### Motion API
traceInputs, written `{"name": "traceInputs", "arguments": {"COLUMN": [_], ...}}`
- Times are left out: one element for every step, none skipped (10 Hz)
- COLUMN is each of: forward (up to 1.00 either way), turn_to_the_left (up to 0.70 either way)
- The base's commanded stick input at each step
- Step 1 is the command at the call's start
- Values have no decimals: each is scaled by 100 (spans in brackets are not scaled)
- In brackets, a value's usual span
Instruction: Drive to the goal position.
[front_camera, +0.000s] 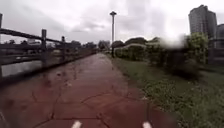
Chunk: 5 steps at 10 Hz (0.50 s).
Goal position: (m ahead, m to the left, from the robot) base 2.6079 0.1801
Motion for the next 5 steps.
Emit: {"name": "traceInputs", "arguments": {"forward": [50, 50, 50, 50, 50], "turn_to_the_left": [0, 0, 12, 30, 47]}}
